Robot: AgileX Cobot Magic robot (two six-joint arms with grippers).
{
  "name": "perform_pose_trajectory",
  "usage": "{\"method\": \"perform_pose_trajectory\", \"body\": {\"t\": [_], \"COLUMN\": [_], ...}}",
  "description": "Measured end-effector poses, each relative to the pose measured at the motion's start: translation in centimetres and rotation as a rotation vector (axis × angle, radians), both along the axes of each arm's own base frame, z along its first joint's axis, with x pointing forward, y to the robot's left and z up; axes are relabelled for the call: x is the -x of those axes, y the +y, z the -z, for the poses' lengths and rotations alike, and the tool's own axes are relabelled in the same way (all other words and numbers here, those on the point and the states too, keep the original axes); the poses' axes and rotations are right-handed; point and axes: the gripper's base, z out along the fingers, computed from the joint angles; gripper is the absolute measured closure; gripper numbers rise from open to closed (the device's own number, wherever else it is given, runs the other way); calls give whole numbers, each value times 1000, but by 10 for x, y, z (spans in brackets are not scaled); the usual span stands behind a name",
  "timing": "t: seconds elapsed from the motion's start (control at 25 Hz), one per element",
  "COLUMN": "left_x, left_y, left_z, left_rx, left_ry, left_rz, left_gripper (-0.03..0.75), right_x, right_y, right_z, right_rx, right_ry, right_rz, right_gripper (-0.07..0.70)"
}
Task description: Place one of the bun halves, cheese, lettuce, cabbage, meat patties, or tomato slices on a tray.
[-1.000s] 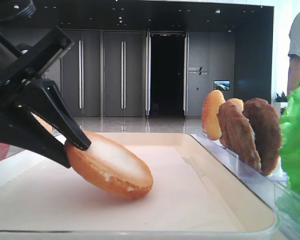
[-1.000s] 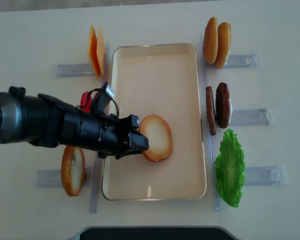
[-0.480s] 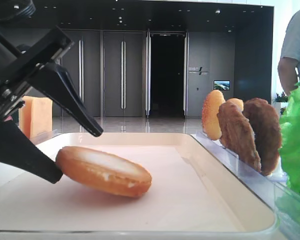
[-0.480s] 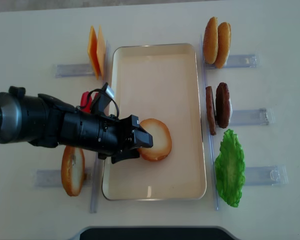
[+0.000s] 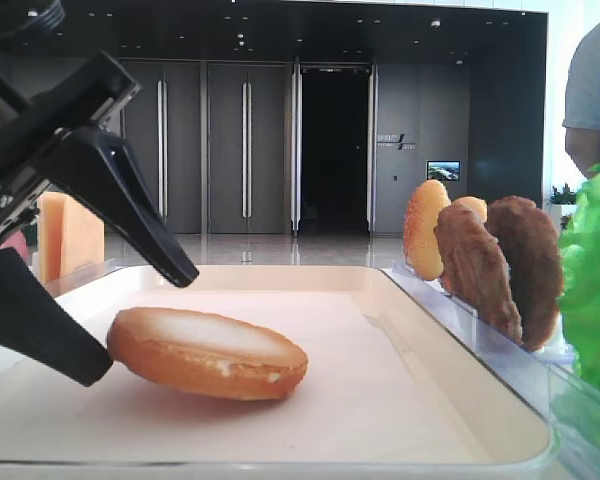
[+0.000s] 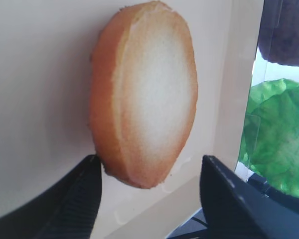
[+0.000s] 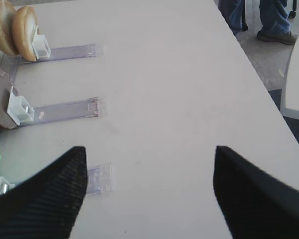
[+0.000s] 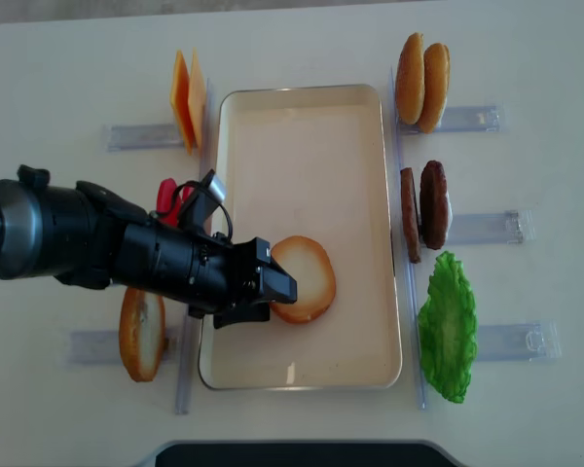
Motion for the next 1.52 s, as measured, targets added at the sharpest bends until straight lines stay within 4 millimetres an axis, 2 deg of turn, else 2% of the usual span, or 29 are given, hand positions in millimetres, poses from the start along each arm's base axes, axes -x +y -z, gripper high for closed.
{"method": "perform_pose_trajectory", "body": {"t": [0.36, 0.6, 1.0, 1.44, 1.52], "left_x": [-4, -17, -57, -91, -95], "left_y": [8, 5, -11, 1, 4], "left_z": [-5, -19, -68, -119, -126], "left_rx": [-38, -88, -46, -332, -369], "left_ry": [72, 80, -41, -107, -121], "left_rz": [53, 120, 166, 136, 119], "left_gripper": [241, 241, 241, 239, 221], "right_x": [0, 0, 0, 0, 0], "right_y": [0, 0, 0, 0, 0], "right_z": [0, 0, 0, 0, 0], "right_rx": [0, 0, 0, 0, 0], "right_ry": [0, 0, 0, 0, 0], "right_rz": [0, 0, 0, 0, 0], "right_gripper": [101, 101, 101, 101, 101]}}
